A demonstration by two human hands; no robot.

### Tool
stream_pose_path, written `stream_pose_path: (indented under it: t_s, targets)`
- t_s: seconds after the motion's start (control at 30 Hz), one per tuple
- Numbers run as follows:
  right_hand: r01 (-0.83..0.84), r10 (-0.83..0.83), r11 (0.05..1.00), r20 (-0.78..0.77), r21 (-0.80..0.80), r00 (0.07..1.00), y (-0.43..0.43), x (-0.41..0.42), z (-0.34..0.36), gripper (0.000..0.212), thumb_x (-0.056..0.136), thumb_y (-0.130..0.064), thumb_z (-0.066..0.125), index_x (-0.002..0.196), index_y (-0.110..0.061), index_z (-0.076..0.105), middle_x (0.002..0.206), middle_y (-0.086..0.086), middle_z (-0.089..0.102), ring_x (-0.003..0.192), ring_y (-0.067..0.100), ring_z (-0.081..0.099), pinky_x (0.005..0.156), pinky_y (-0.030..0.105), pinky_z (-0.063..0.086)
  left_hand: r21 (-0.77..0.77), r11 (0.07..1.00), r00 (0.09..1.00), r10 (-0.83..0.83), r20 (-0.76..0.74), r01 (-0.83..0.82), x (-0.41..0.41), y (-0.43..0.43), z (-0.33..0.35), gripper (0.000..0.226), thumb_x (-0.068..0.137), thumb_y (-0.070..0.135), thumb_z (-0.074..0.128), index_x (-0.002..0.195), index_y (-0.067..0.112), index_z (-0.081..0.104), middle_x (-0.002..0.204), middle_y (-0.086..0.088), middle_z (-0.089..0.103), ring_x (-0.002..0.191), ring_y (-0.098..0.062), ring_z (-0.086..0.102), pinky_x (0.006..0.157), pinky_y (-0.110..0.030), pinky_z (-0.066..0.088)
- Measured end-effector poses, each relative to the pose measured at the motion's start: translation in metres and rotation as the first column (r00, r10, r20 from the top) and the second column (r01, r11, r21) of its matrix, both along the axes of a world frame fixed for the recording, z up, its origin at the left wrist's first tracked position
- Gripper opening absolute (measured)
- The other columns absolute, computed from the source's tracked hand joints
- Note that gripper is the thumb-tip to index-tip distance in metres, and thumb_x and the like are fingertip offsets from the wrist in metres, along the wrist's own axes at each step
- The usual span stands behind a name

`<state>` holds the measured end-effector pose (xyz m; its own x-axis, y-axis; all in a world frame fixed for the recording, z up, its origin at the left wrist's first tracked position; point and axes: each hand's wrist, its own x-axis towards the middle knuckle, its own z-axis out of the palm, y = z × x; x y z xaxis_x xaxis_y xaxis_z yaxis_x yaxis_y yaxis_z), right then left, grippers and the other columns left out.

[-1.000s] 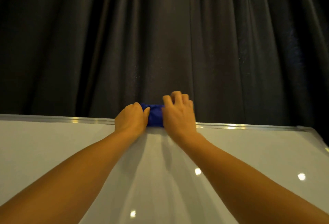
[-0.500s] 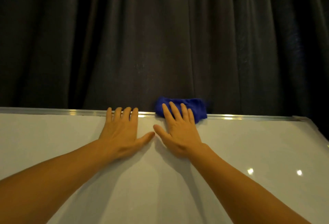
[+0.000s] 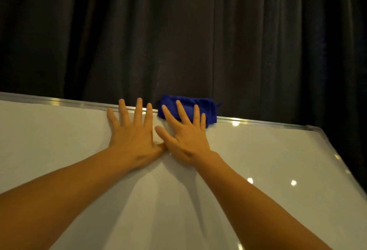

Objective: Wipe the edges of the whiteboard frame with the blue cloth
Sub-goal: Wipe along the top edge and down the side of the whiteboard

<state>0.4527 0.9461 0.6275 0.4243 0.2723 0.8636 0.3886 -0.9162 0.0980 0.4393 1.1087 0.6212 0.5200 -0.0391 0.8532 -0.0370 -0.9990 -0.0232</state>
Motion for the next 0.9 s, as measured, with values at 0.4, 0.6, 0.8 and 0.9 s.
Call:
stream_pose_path:
  t_s: [0.4,0.6,0.8,0.9]
  targets:
    - [0.183,-0.162,0.965,-0.120,0.188,0.979,-0.094,-0.005,0.001,0.076,0.064,-0.098,0.003,0.135,-0.074,-0.008,0.163,-0.008,-0.022,0.144,0.042,-0.027,0.111,0.055,-0.022,-0.095,0.995,0.998,-0.031,-0.046,0.027,-0.003,-0.027,-0.002,0.125,0.056,0.099,0.007,0.151,0.021,-0.021,0.161,-0.010,-0.025,0.142,-0.052,-0.023,0.110,-0.074,-0.005]
    - [0.033,-0.031,0.997,0.025,-0.066,0.999,-0.108,0.003,0.003,0.083,0.076,-0.091,0.007,0.147,-0.053,-0.015,0.163,-0.015,-0.015,0.146,0.034,-0.027,0.115,0.057,-0.019,-0.070,0.996,0.995,0.043,-0.095,-0.050,0.000,-0.078,0.015,0.127,0.053,0.100,0.012,0.151,0.026,-0.021,0.162,-0.009,-0.024,0.143,-0.050,-0.021,0.111,-0.073,0.000]
    - [0.145,-0.142,0.986,-0.036,0.082,0.989,-0.278,0.009,0.008,0.077,0.077,-0.089,0.013,0.147,-0.059,-0.001,0.165,-0.009,-0.015,0.147,0.040,-0.022,0.117,0.059,-0.014,-0.102,0.994,0.994,0.039,-0.099,-0.049,0.001,-0.138,0.013,0.126,0.053,0.101,0.005,0.152,0.027,-0.018,0.162,-0.009,-0.022,0.144,-0.048,-0.020,0.111,-0.072,-0.003]
    - [0.068,-0.060,0.993,-0.086,0.095,0.994,-0.262,0.017,0.014,0.082,0.073,-0.092,0.013,0.147,-0.060,0.002,0.165,-0.007,-0.014,0.145,0.042,-0.025,0.113,0.058,-0.020,-0.119,0.993,0.990,0.000,-0.138,-0.017,-0.001,-0.190,0.007,0.130,0.048,0.103,0.005,0.151,0.028,-0.019,0.162,-0.007,-0.023,0.143,-0.048,-0.022,0.111,-0.073,-0.004]
